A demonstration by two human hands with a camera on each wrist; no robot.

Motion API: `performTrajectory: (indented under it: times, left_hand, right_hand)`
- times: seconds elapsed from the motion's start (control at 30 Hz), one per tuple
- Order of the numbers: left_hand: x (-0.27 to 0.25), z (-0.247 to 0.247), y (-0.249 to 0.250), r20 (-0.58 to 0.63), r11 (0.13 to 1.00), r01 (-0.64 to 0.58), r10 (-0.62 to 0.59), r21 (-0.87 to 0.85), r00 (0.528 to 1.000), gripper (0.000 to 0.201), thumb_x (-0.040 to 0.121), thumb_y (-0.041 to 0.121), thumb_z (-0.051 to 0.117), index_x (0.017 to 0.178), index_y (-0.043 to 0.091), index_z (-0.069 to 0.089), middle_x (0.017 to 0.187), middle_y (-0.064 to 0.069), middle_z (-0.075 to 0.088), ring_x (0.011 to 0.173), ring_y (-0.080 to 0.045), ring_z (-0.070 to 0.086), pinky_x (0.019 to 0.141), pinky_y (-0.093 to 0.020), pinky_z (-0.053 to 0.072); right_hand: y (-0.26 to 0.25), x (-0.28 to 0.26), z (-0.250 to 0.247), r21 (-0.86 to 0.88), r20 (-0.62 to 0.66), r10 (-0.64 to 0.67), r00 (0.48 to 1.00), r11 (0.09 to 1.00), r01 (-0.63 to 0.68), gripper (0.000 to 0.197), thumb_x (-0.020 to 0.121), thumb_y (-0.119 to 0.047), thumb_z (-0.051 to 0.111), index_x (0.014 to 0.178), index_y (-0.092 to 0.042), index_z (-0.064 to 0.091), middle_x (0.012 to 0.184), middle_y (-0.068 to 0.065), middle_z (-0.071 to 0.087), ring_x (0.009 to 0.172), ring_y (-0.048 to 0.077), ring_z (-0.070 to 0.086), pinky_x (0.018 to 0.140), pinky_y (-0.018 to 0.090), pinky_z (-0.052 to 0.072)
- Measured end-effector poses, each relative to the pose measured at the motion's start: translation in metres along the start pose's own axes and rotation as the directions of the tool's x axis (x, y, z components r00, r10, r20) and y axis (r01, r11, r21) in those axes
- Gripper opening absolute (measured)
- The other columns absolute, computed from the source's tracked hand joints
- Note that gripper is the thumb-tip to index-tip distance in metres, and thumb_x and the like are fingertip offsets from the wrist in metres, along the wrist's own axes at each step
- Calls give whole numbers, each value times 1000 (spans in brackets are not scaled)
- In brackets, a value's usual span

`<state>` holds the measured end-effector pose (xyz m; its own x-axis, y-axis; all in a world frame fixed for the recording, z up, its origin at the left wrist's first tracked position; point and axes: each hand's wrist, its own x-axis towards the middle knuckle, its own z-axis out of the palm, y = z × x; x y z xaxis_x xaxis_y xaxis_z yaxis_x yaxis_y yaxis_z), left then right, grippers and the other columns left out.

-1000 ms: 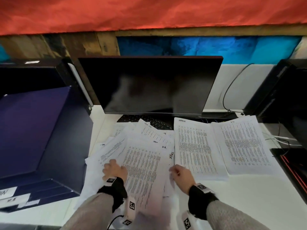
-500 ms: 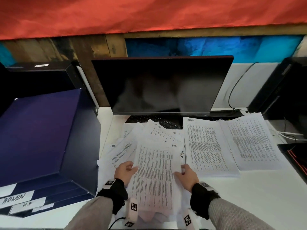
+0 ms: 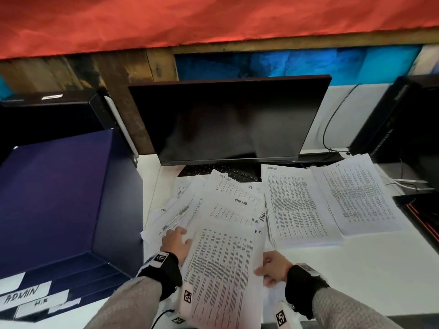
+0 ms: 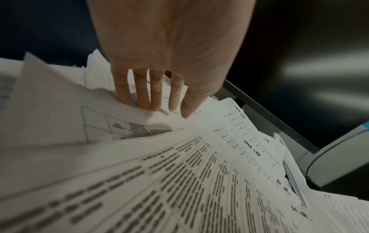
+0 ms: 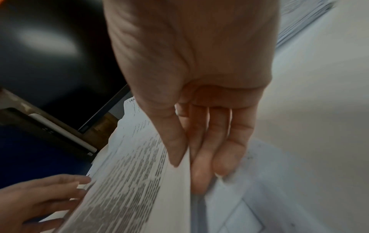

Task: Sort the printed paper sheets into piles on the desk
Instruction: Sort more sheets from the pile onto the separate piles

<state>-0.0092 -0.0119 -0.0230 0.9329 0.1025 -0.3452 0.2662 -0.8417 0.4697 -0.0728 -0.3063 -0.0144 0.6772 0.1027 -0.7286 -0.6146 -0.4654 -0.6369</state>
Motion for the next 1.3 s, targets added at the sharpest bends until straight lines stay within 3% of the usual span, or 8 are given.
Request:
performTrajectory:
  times: [0.17, 0.37, 0.6, 0.67, 0.9, 1.0, 1.13, 1.3]
  left_hand:
    - [8, 7, 3, 1, 995, 63, -63, 71, 998, 33, 92, 20, 52, 125, 17, 48, 129, -12, 41, 116, -29, 47, 102, -34, 39]
    - [9, 8, 5, 29, 993, 116, -117, 28, 993, 36, 88, 26, 58, 120, 15, 46, 124, -10, 43, 109, -27, 53, 97, -34, 44]
    - [6, 9, 3, 92, 981, 187, -181, -57, 979, 40, 78, 30, 69, 108, 18, 46, 107, -3, 53, 106, -23, 51, 91, -29, 43]
    - [4, 10, 3, 87, 965, 217, -206, -144, 975, 40, 75, 23, 72, 104, 16, 47, 104, -4, 54, 102, -24, 54, 91, -32, 45]
    - [3, 9, -2, 209, 878, 310, -247, -366, 946, 35, 78, 11, 70, 103, 14, 46, 103, -10, 61, 97, -27, 59, 91, -39, 49]
    - [2, 6, -1, 195, 862, 319, -261, -393, 945, 40, 76, 13, 72, 107, 16, 46, 108, -11, 59, 101, -29, 58, 95, -40, 47]
    - [2, 7, -2, 120, 850, 296, -271, -436, 955, 62, 65, 19, 79, 117, 20, 45, 112, -11, 55, 104, -30, 56, 98, -42, 45]
    - [7, 2, -10, 49, 775, 245, -268, -582, 962, 49, 57, 20, 83, 99, 25, 59, 108, -7, 46, 97, -27, 56, 96, -41, 48]
  right_hand:
    - [-3, -14, 3, -109, 145, 56, 988, 993, -40, 12, 84, -8, 64, 82, -20, 65, 53, -4, 67, 49, 7, 65, 40, 16, 40]
    - [-3, -6, 9, 67, -188, 30, 982, 998, -18, 19, 85, -17, 60, 91, -9, 44, 53, 9, 63, 45, 24, 60, 40, 24, 43]
    - [-8, 2, 17, -91, -295, -22, 955, 996, -5, 22, 76, -16, 64, 73, -17, 42, 71, 6, 58, 58, 21, 54, 50, 29, 46]
    - [-10, 1, 17, -223, -334, -65, 940, 975, -12, 18, 74, -15, 60, 71, -21, 43, 80, 3, 61, 72, 22, 58, 62, 28, 47]
    - [-19, -9, 21, -523, -346, -283, 895, 850, 67, 25, 80, -8, 43, 64, -24, 33, 74, -4, 49, 72, 23, 48, 61, 26, 37]
    - [-16, -8, 21, -557, -315, -434, 844, 805, 206, 33, 80, -3, 47, 61, -27, 33, 73, -9, 41, 70, 19, 44, 51, 15, 28]
    - [-13, -4, 20, -476, -258, -557, 790, 785, 397, 36, 78, -4, 58, 61, -30, 38, 66, -15, 48, 60, 3, 44, 55, 11, 29]
    - [-16, -5, 19, -73, -247, -449, 859, 892, 445, 36, 78, 2, 65, 62, -20, 41, 55, -11, 41, 55, 6, 36, 60, 24, 36]
